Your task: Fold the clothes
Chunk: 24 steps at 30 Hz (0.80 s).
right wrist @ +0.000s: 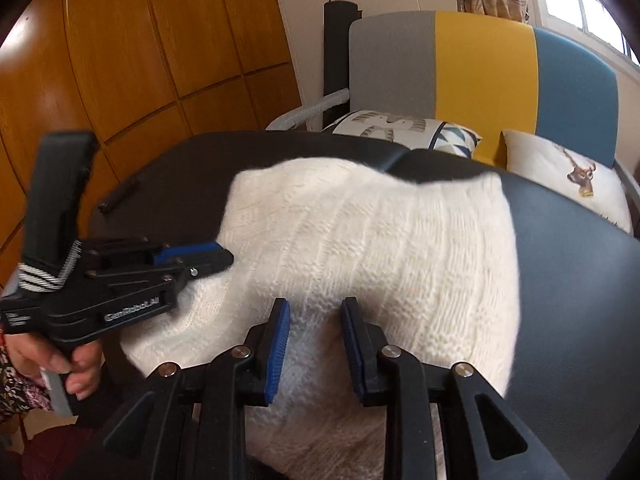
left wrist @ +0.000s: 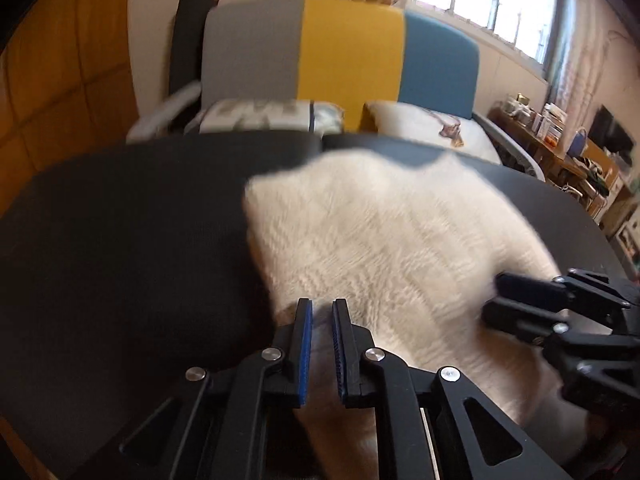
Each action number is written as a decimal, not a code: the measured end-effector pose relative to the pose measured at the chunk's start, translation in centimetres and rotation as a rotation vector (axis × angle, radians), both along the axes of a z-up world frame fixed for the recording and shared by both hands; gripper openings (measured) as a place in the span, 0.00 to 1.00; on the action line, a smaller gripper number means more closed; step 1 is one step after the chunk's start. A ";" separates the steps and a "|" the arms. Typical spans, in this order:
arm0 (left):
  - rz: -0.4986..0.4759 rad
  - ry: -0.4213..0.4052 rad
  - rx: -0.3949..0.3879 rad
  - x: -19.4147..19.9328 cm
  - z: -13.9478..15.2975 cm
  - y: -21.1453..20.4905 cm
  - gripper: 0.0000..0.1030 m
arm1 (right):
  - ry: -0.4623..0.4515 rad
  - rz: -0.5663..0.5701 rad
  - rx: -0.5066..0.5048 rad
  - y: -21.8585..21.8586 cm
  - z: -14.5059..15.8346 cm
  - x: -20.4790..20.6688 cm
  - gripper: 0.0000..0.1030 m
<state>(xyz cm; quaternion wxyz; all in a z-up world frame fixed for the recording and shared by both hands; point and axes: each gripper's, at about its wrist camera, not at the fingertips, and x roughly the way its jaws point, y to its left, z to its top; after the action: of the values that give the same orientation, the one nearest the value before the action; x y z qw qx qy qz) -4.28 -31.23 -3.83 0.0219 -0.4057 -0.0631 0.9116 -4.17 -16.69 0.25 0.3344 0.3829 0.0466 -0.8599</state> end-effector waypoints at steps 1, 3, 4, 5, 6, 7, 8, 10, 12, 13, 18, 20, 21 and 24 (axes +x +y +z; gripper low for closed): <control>0.005 -0.004 0.011 0.0 0.0 -0.3 0.14 | -0.006 0.004 0.000 0.1 0.0 0.0 0.26; 0.017 -0.020 0.029 -0.1 0.5 -0.6 0.14 | -0.022 0.004 0.001 0.4 0.4 0.1 0.26; 0.027 -0.030 0.037 -0.1 0.8 -0.8 0.15 | -0.033 -0.001 -0.007 0.7 0.7 0.1 0.26; 0.049 -0.044 0.031 -0.3 1.2 -0.8 0.22 | -0.040 -0.004 -0.033 1.1 1.1 0.2 0.26; 0.071 -0.049 0.024 -0.3 1.7 -0.8 0.27 | -0.044 -0.007 -0.070 1.7 1.5 0.1 0.26; 0.091 -0.051 0.016 -0.3 2.1 -0.9 0.42 | -0.041 -0.016 -0.104 2.4 2.1 0.1 0.26; 0.117 -0.041 0.012 -0.2 2.5 -1.0 0.59 | -0.047 -0.032 -0.125 3.1 2.7 -0.1 0.27; 0.148 -0.012 0.018 0.0 3.1 -1.5 0.75 | -0.085 -0.070 -0.154 4.7 3.5 -1.1 0.37; 0.153 -0.004 -0.010 -0.4 3.5 -1.5 0.80 | -0.147 -0.121 -0.169 6.3 3.8 -2.5 0.49; 0.144 -0.014 -0.028 -0.8 3.4 -1.5 0.81 | -0.169 -0.142 -0.171 7.1 3.9 -3.2 0.53; 0.102 -0.077 -0.091 -2.5 3.0 -1.2 0.83 | -0.307 -0.201 -0.209 9.9 3.1 -6.3 0.62; 0.105 -0.097 -0.080 -2.9 2.7 -1.6 0.84 | -0.371 -0.203 -0.236 10.5 2.2 -7.3 0.69; 0.108 -0.107 -0.075 -3.0 2.5 -1.9 0.84 | -0.393 -0.199 -0.248 10.7 1.9 -7.7 0.70; 0.111 -0.127 -0.050 -3.3 2.1 -2.2 0.86 | -0.455 -0.187 -0.277 11.1 0.8 -8.5 0.89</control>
<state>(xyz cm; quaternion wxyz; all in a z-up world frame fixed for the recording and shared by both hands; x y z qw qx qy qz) -7.56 -33.43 -1.78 -0.0429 -0.4590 -0.0639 0.8851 -12.68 -5.61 1.02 0.3044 0.5193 -0.1833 -0.7772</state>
